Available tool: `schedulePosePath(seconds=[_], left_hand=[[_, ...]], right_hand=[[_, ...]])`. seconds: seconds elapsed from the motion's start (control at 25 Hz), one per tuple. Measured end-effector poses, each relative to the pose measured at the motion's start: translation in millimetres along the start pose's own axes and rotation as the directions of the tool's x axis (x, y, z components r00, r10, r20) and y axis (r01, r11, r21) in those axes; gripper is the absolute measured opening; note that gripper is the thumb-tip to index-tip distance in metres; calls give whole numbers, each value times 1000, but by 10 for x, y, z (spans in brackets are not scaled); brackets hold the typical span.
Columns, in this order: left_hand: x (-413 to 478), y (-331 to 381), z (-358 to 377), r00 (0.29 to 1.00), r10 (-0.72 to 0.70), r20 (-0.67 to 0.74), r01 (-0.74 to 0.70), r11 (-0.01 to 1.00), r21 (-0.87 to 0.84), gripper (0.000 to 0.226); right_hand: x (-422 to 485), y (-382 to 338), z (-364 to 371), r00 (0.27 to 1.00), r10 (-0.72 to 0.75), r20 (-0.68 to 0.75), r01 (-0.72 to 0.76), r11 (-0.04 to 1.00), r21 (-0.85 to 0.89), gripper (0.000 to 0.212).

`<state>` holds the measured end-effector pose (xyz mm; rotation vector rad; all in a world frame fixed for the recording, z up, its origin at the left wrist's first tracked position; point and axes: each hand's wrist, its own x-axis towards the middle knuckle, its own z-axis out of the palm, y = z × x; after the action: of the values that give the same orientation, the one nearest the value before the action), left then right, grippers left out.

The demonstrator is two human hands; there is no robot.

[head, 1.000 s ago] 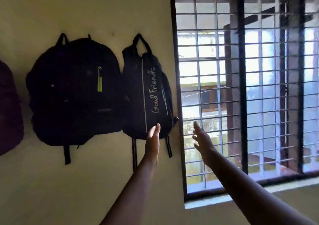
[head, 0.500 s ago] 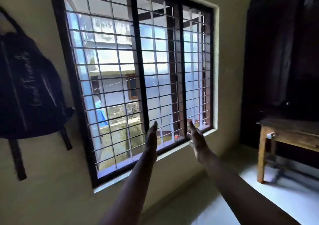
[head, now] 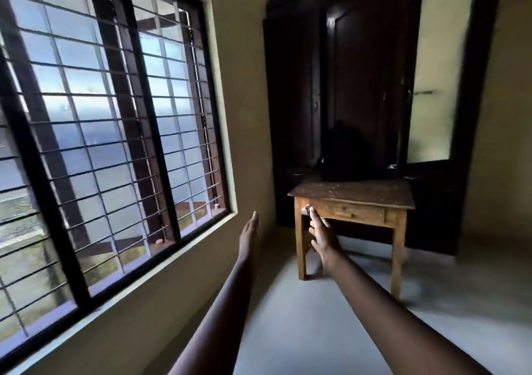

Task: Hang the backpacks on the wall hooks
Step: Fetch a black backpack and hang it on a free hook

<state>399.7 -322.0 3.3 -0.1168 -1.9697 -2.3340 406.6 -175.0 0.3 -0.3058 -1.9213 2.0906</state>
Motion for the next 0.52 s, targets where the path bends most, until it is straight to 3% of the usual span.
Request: schedulePosePath(seconds=[0.04, 0.2, 0.36, 0.52], left_hand=[[185, -58, 163, 1000, -8, 17, 8, 1000, -19, 49], [1149, -367, 854, 995, -46, 89, 51, 997, -66, 50], [2257, -572, 1415, 986, -108, 128, 120, 989, -91, 43], [3262, -743, 1956, 976, -131, 172, 139, 989, -39, 51]], right_hand=[[194, 23, -132, 1000, 7, -30, -7, 1000, -6, 81], [1241, 108, -529, 999, -5, -53, 4, 1000, -13, 52], [2343, 68, -635, 995, 20, -97, -22, 1000, -19, 58], [3442, 23, -808, 987, 38, -159, -44, 998, -34, 63]])
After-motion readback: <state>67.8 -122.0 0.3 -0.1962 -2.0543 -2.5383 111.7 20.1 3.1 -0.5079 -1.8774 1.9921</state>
